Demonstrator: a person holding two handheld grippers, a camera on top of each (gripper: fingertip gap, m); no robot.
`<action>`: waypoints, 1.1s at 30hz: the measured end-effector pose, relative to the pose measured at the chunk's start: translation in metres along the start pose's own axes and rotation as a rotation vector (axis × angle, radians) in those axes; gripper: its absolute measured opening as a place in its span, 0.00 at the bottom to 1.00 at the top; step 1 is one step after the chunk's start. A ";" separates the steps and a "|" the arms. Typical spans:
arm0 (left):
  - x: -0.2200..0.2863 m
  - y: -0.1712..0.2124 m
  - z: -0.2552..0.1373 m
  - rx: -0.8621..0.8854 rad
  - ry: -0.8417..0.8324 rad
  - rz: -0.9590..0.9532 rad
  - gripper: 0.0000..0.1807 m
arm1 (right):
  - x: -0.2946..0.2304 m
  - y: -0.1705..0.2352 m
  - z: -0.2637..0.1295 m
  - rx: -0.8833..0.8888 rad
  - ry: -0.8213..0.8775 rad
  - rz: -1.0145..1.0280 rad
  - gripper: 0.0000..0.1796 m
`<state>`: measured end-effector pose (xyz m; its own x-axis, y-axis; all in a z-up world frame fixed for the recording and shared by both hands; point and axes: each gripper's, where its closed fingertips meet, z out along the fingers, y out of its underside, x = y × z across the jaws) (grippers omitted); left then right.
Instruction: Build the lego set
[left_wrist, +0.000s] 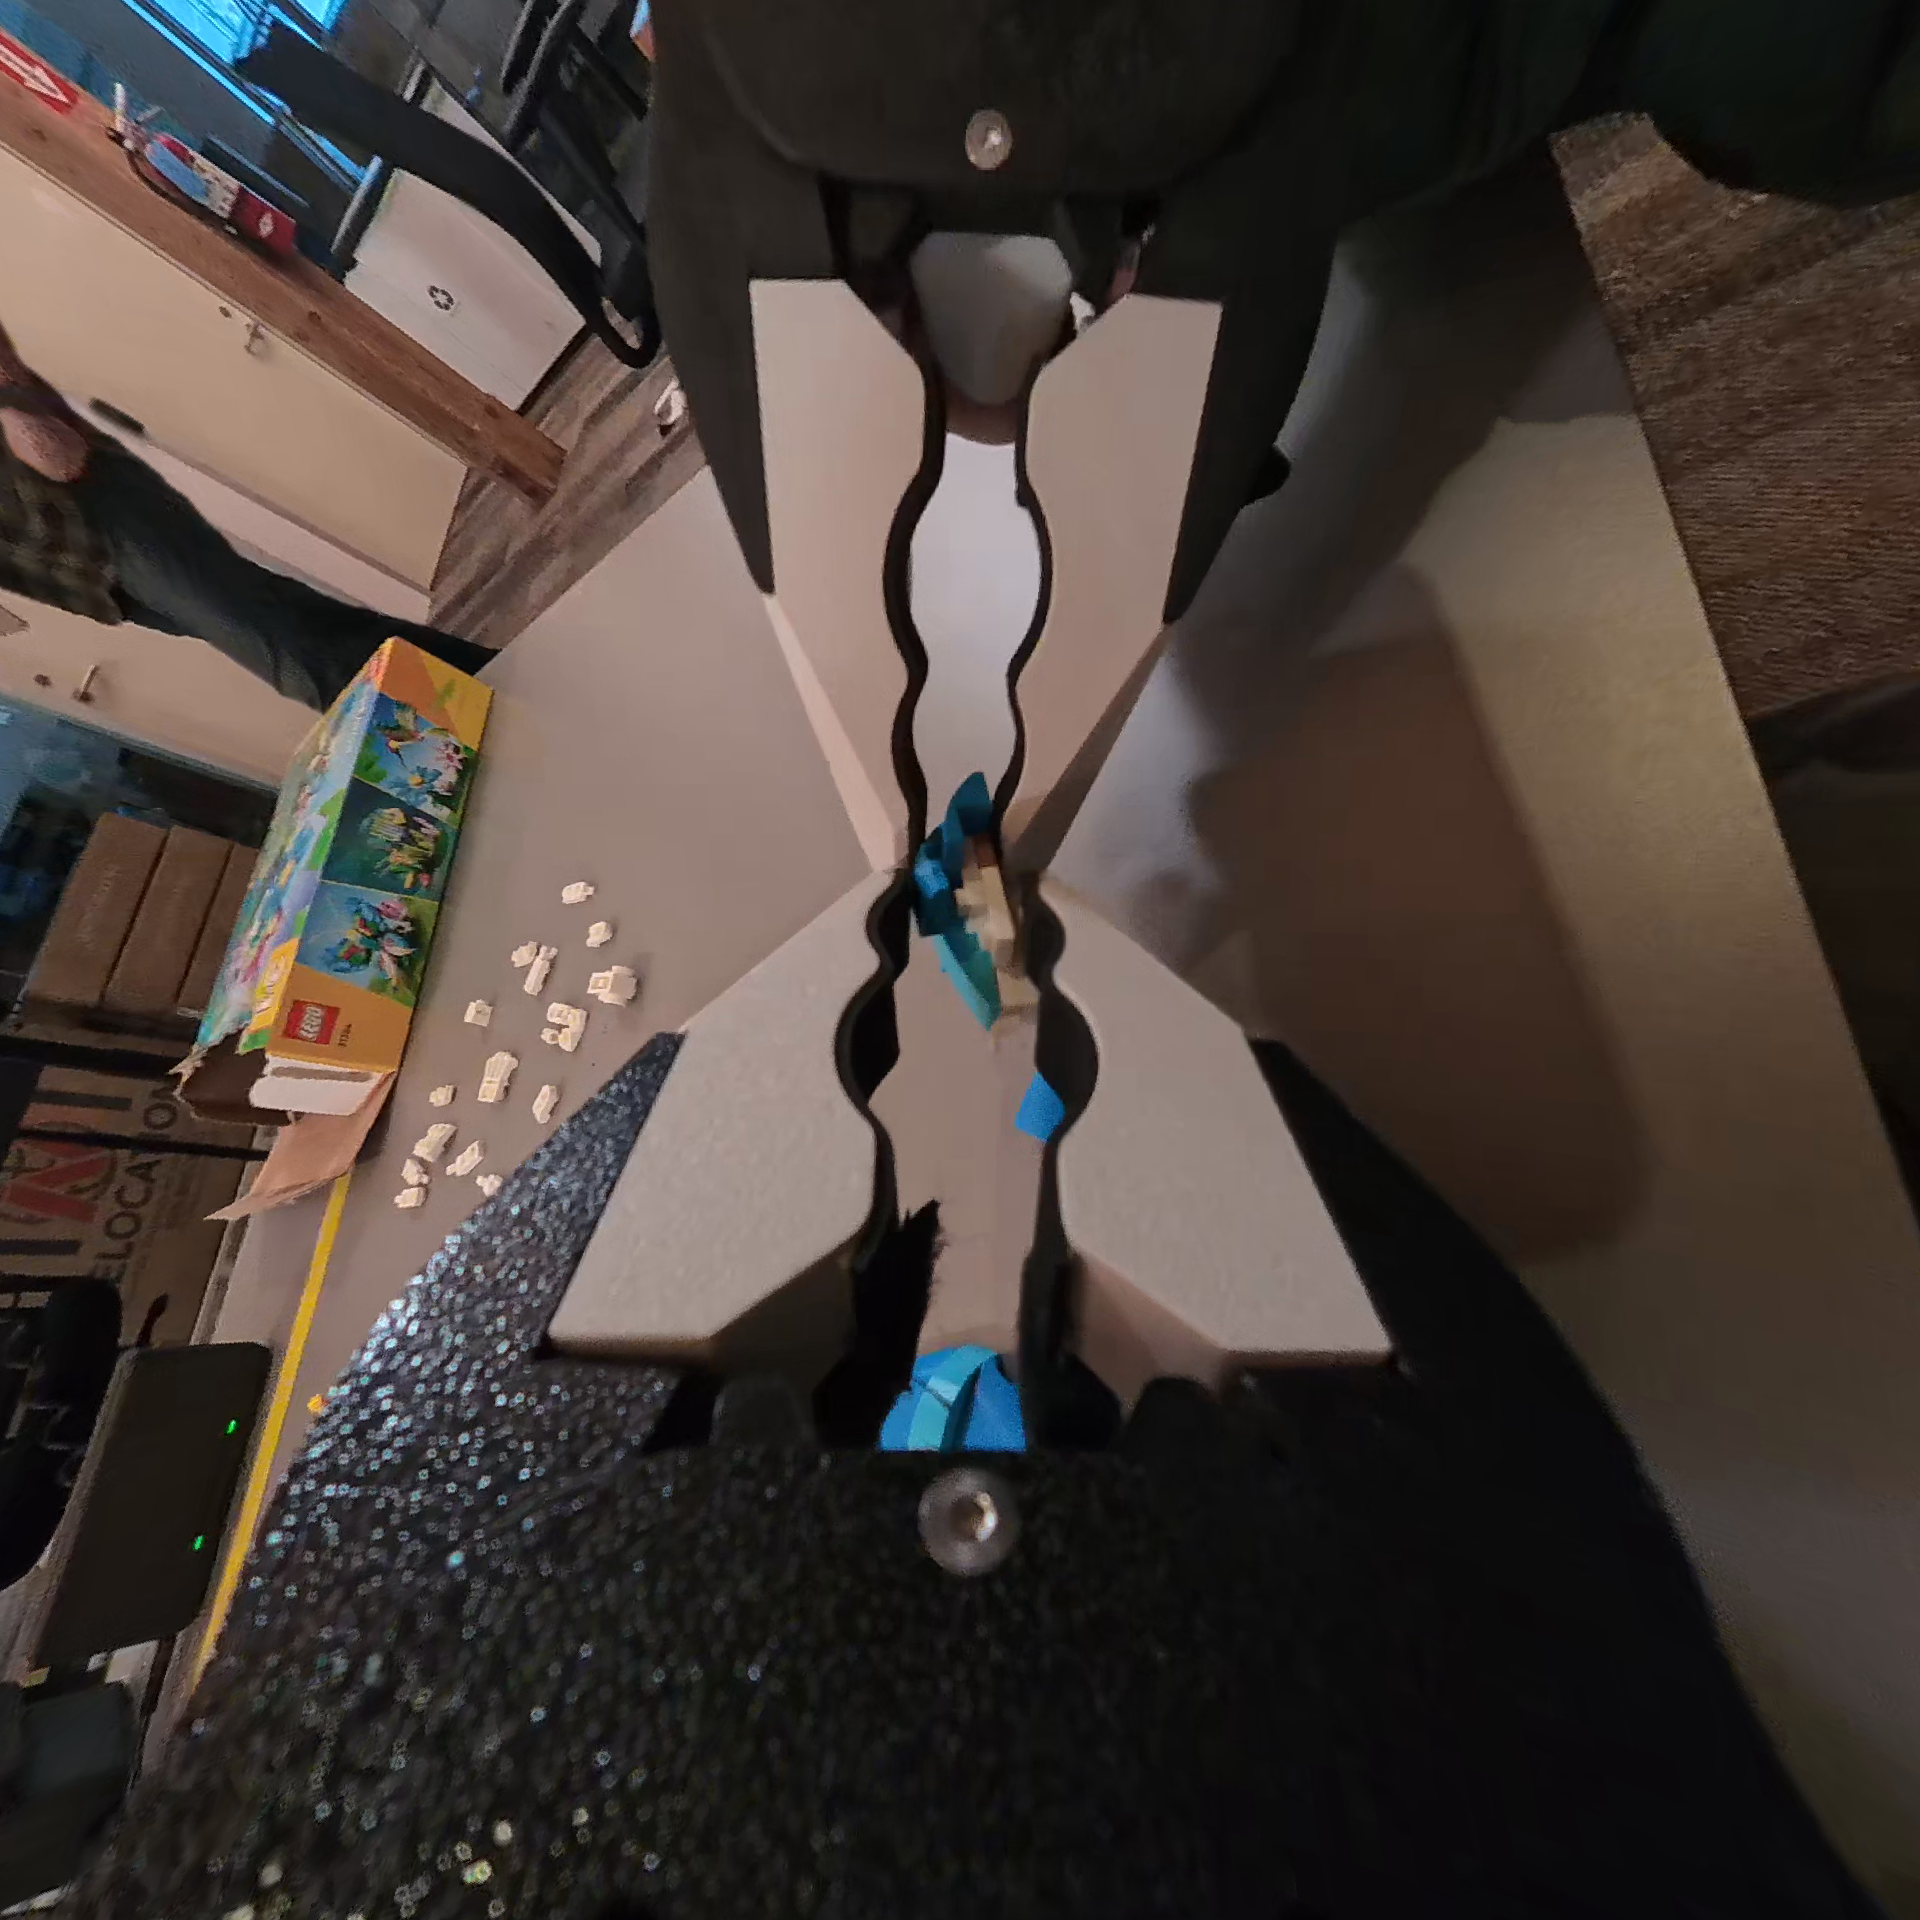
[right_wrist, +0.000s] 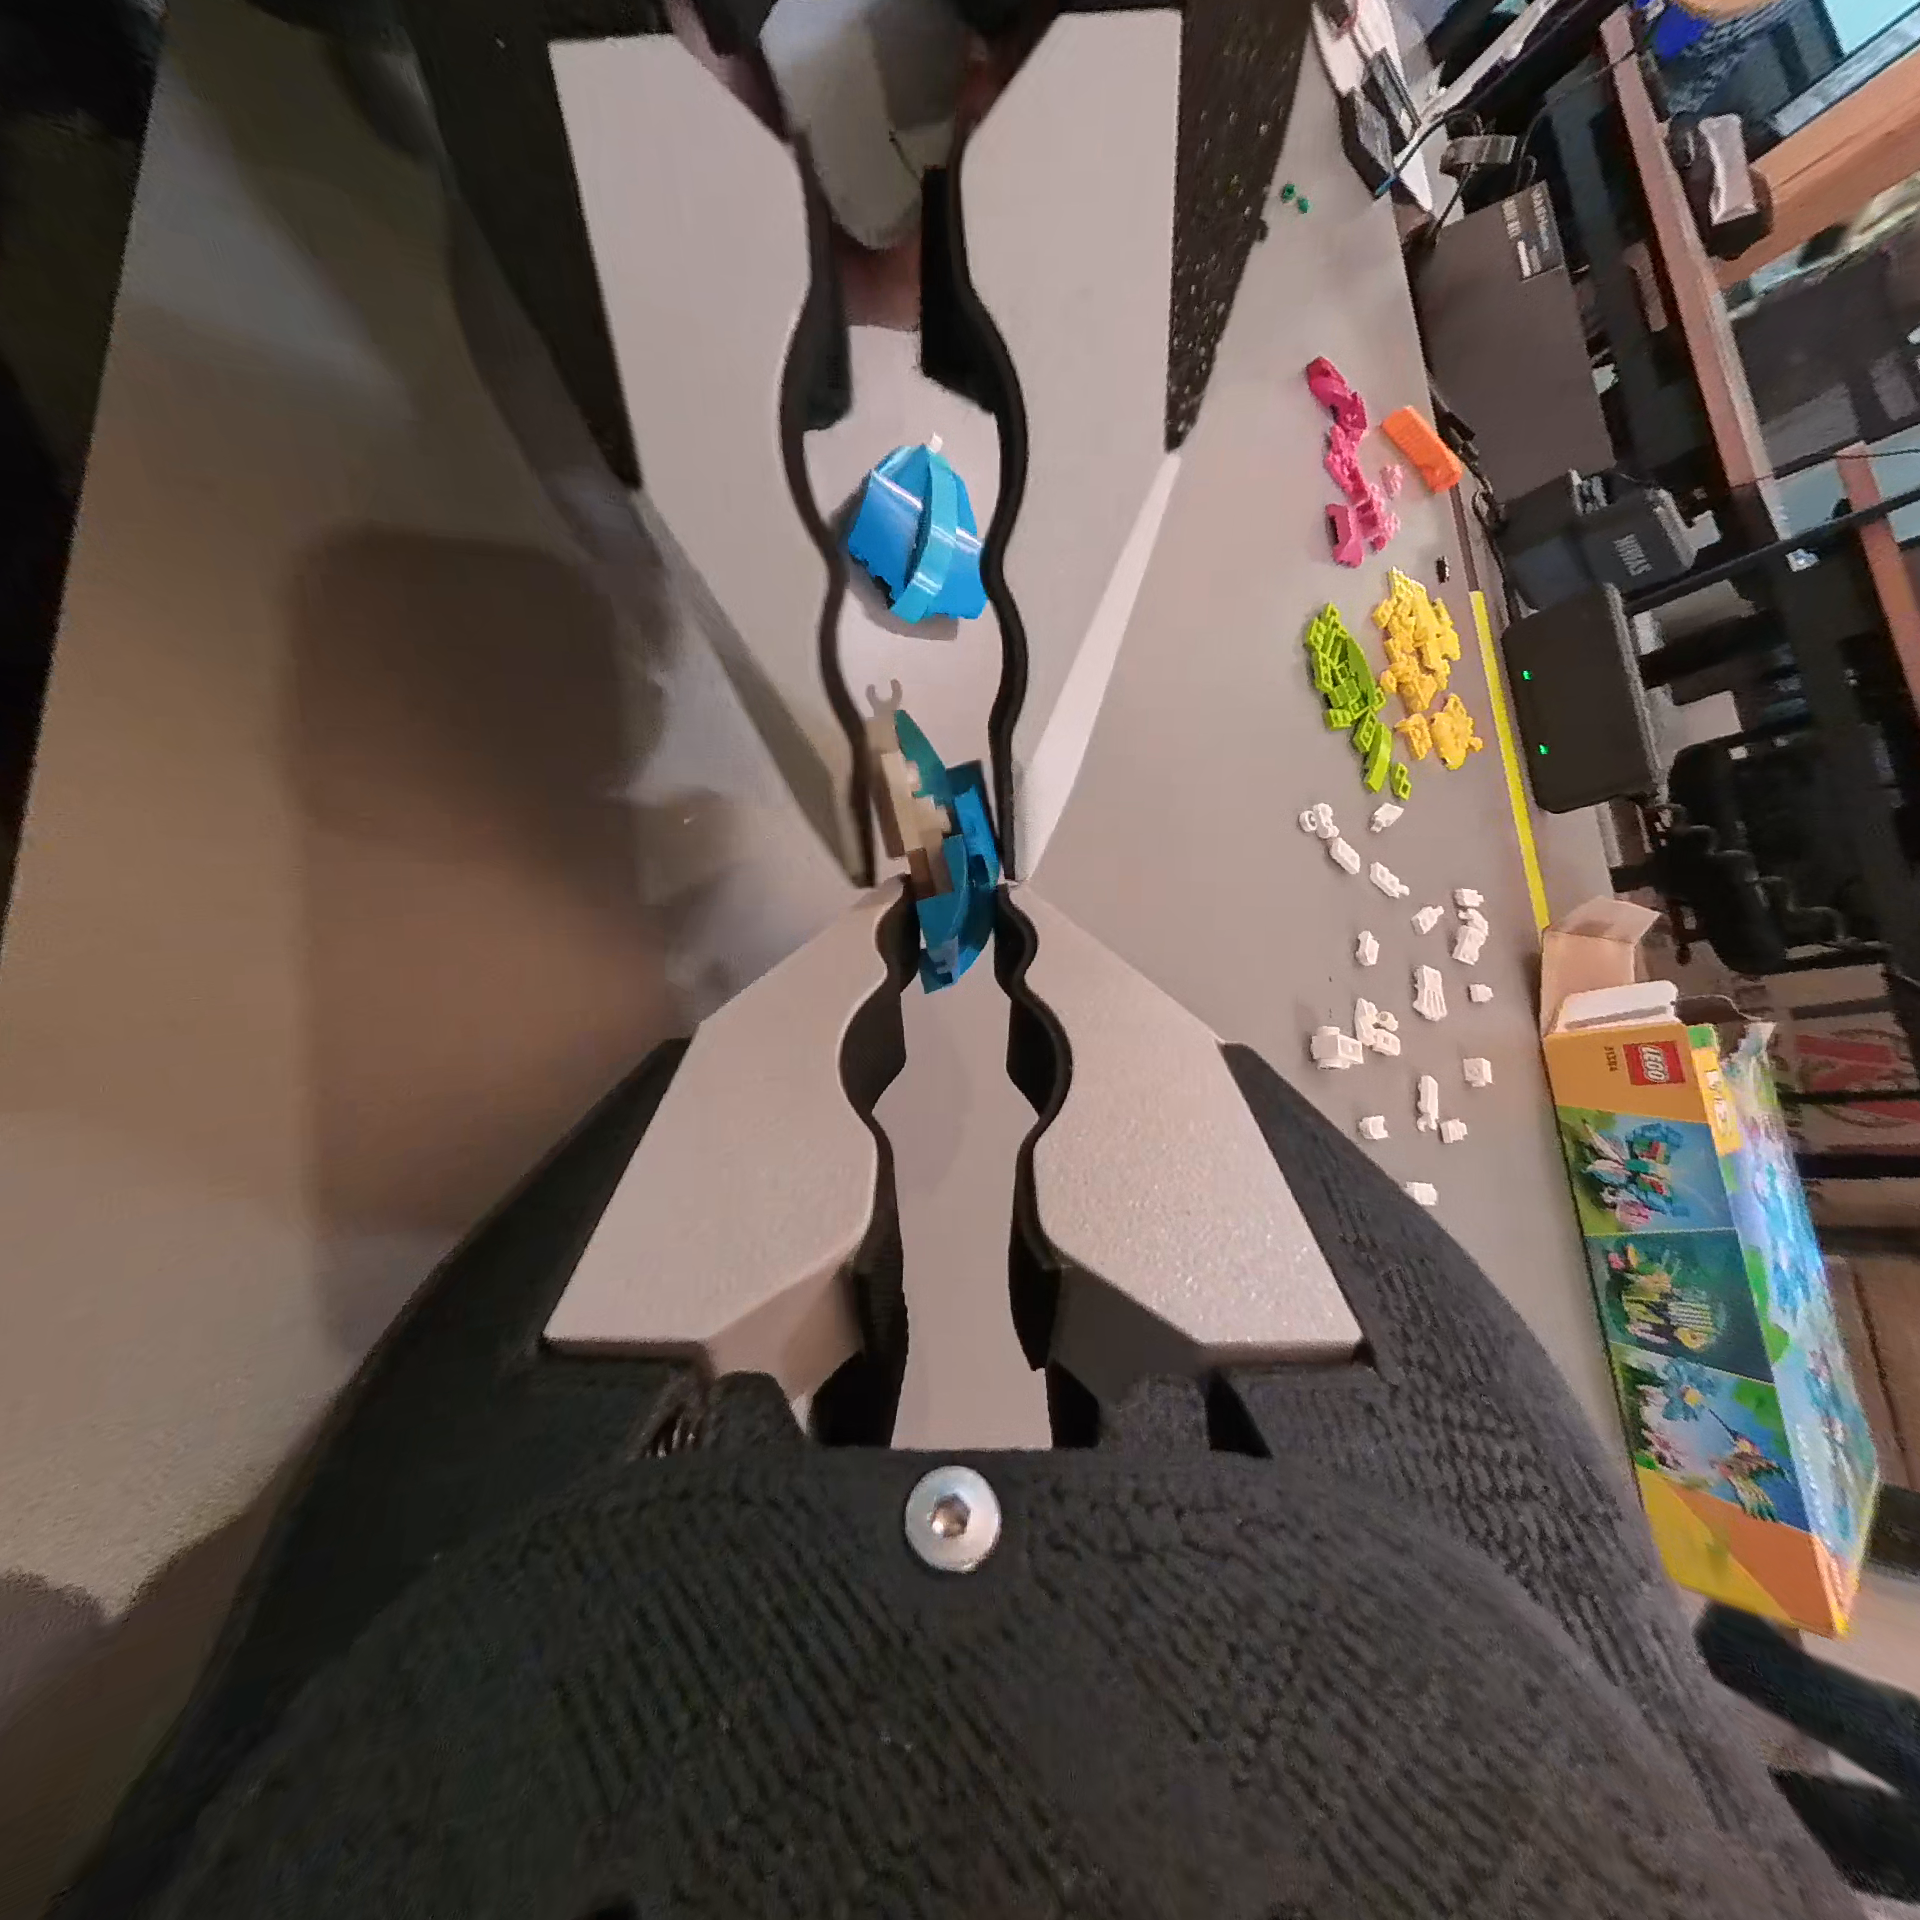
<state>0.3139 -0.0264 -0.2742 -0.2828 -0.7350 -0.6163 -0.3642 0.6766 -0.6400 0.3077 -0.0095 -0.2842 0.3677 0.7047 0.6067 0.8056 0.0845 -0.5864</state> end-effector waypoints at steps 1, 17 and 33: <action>0.000 -0.001 -0.001 0.009 -0.002 0.000 0.10 | 0.000 -0.001 -0.001 0.005 -0.003 0.007 0.06; -0.014 -0.036 -0.031 0.291 -0.069 -0.057 0.07 | 0.007 -0.031 -0.024 0.154 -0.056 0.151 0.06; -0.012 -0.040 -0.037 0.312 -0.051 -0.039 0.07 | 0.004 -0.038 -0.027 0.185 -0.115 0.208 0.07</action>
<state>0.2986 -0.0466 -0.2244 -0.2266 -0.7629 -0.6055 -0.0816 0.6344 -0.7687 0.2915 -0.0285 -0.2451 0.4524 0.7948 0.4045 0.6164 0.0491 -0.7859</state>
